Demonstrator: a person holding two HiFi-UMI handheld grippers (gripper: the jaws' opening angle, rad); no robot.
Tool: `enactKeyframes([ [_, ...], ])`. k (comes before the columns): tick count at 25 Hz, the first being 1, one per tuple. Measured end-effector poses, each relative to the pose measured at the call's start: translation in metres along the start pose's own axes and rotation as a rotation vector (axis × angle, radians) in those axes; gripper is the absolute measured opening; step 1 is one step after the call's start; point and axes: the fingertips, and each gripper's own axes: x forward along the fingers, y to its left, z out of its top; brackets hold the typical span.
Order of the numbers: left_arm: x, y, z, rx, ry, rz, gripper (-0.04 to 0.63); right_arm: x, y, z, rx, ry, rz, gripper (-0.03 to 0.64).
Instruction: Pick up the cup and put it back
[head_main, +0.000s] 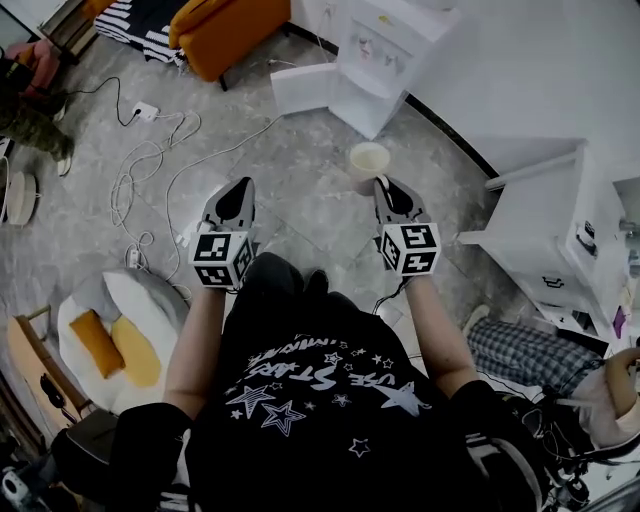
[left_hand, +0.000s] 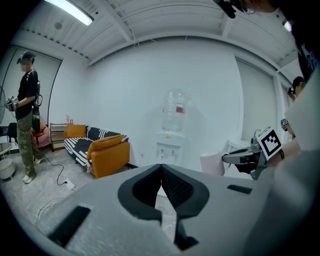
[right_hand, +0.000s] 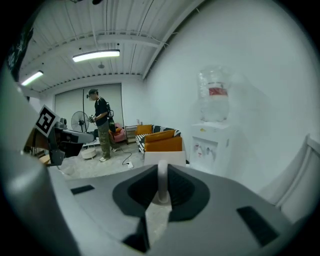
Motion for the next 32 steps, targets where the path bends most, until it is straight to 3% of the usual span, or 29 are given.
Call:
enactKeyframes([
  [10,0.093,0.040,-0.031,-0.037,0.112,-0.052,0.009,0.081,-0.033,-0.029,0.064,0.127,-0.036,0.043],
  [22,0.258,0.103,-0.048,-0.022,0.186,-0.193,0.009,0.250,-0.074,-0.061,0.166,0.281,-0.152,0.043],
  [27,0.310,0.137,-0.092,-0.057,0.238,-0.216,0.008,0.320,-0.100,-0.106,0.217,0.315,-0.249,0.043],
  [32,0.366,0.152,-0.141,-0.038,0.255,-0.261,0.009,0.381,-0.141,-0.158,0.240,0.358,-0.292,0.043],
])
